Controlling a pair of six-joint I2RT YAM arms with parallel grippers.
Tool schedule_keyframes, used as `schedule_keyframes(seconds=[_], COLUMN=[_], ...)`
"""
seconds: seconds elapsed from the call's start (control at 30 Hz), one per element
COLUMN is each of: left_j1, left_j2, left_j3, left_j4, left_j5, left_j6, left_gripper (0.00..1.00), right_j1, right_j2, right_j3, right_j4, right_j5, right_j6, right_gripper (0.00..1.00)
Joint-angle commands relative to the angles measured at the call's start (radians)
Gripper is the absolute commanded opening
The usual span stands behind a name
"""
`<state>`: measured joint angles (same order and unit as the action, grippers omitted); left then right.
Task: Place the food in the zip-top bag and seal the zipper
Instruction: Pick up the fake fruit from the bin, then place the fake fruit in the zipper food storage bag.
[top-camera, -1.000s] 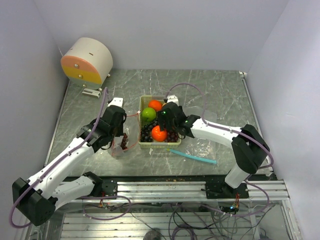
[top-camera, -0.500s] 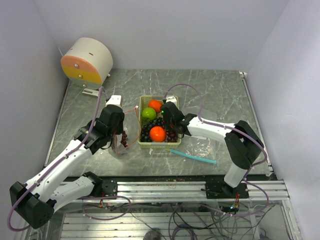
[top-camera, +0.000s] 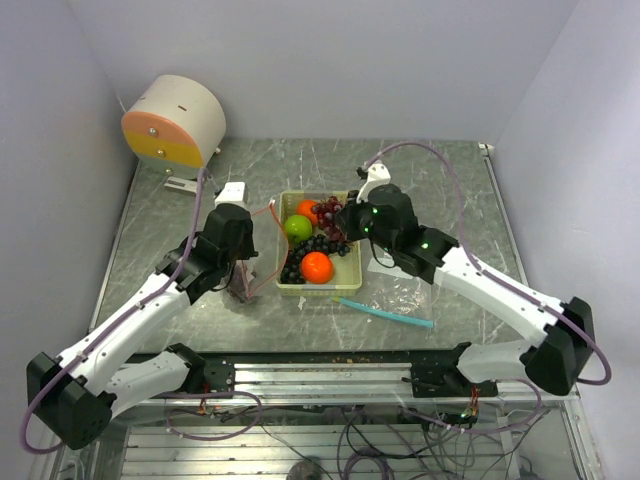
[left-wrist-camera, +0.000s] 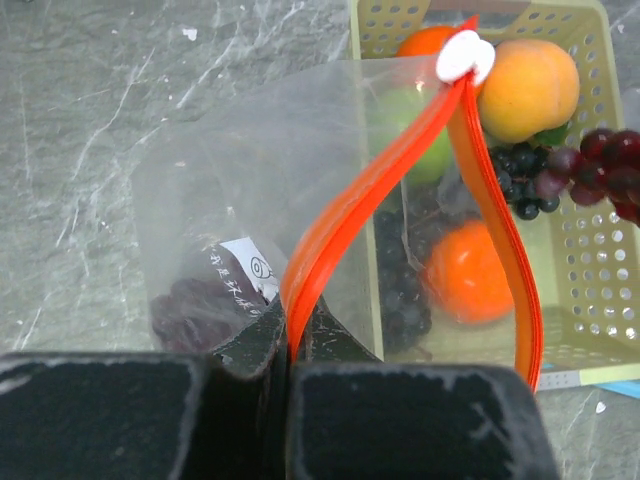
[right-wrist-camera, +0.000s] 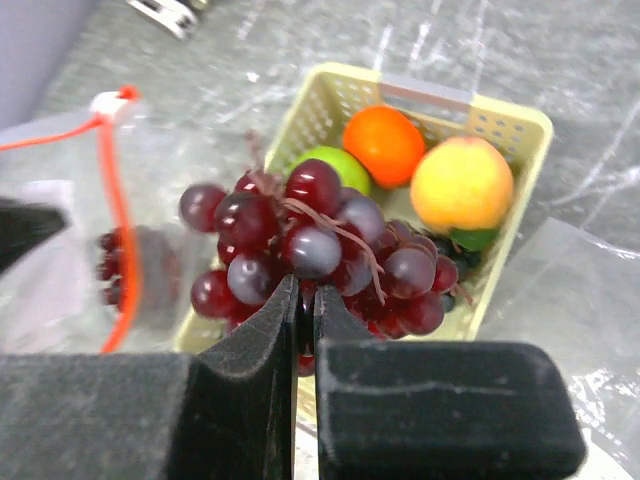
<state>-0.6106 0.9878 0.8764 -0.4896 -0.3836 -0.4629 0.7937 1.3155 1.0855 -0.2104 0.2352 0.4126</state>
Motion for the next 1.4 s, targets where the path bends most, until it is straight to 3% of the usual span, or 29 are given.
schedule_keyframes(seconds=[0.0,0.23,0.7,0.9,1.37], left_j1=[-0.005,-0.005,-0.005,-0.005,-0.005], left_j2=[0.044,0.101,0.062,0.043,-0.021], left_j3=[0.005,-0.032,-0.104,-0.113,-0.023], left_j4=[0.152,0.213,0.247,0.252,0.165], left_j5=[0.022,0.038,0.051,0.064,0.07], left_j6=[-0.008,-0.021,-0.058,-0.07,-0.051], left_gripper=[0.07,0.07,0.07,0.07,0.07], right_j1=[-0.003,-0.003,0.008,0.041,0.115], right_j2=[-0.068,-0.105,-0.001,0.075,0.183], right_j3=[-0.018,0.034,0.079,0.119,0.021], right_j4=[0.088,0.216,0.53,0.558,0.522], right_j5=[-0.129,-0.224,-0.353,-0.334,-0.282], right_j6=[0.025,0.076,0.264,0.265,0.258], right_gripper=[0.0,0.0,0.0,0.0,0.0])
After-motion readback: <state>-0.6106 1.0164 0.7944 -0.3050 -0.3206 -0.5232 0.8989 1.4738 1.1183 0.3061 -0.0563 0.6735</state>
